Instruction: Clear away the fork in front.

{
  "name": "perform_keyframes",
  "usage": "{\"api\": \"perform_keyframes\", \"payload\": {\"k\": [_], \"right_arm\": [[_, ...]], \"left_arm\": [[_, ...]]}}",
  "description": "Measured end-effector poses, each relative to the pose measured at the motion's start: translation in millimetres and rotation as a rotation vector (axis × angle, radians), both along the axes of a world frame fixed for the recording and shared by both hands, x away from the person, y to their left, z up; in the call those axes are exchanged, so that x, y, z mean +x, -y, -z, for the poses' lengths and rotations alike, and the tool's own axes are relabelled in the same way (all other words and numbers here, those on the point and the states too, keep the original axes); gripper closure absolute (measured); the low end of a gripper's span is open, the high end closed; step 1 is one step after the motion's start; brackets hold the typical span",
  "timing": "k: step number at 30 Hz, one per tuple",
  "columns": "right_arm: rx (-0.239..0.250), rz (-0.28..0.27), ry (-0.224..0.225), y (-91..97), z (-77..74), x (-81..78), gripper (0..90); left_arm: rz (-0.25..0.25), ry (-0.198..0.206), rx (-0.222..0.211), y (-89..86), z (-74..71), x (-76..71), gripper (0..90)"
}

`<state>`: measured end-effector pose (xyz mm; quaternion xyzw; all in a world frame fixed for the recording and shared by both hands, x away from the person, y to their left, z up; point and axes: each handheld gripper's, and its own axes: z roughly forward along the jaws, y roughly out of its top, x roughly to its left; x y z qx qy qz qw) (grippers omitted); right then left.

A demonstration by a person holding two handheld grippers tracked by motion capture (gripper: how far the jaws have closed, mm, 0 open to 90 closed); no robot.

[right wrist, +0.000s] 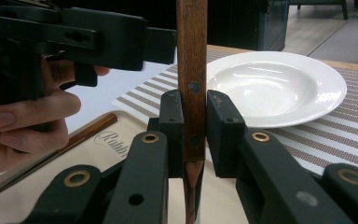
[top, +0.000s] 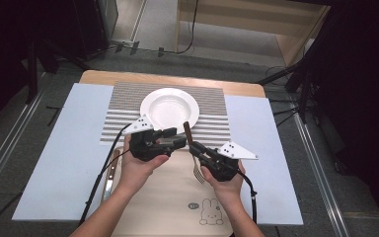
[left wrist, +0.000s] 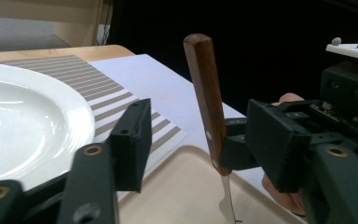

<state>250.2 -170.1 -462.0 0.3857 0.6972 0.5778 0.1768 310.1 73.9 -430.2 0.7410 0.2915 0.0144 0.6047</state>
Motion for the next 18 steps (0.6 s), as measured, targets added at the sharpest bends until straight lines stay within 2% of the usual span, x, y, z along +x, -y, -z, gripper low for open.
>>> {"api": "perform_keyframes", "payload": {"k": [10,13,15,17,18], "right_arm": [[-0.042,0.004,0.017,-11.8,1.7,-3.7,76.3],[-0.06,0.012,0.017,-15.8,2.3,-4.8,76.3],[-0.071,0.018,0.018,-18.0,2.9,-5.3,76.3],[-0.076,0.022,0.018,-19.2,3.1,-6.0,76.3],[-0.08,0.02,0.022,-19.7,3.2,-5.8,76.3]], "left_arm": [[-0.003,-0.05,-0.032,6.8,1.6,1.2,53.7],[-0.007,-0.064,-0.026,7.8,2.5,1.2,57.0],[-0.013,-0.087,-0.033,7.6,3.8,2.5,61.4],[-0.004,-0.102,-0.06,6.0,4.9,4.1,74.6],[0.007,-0.118,-0.072,5.2,5.5,5.5,75.4]]}}
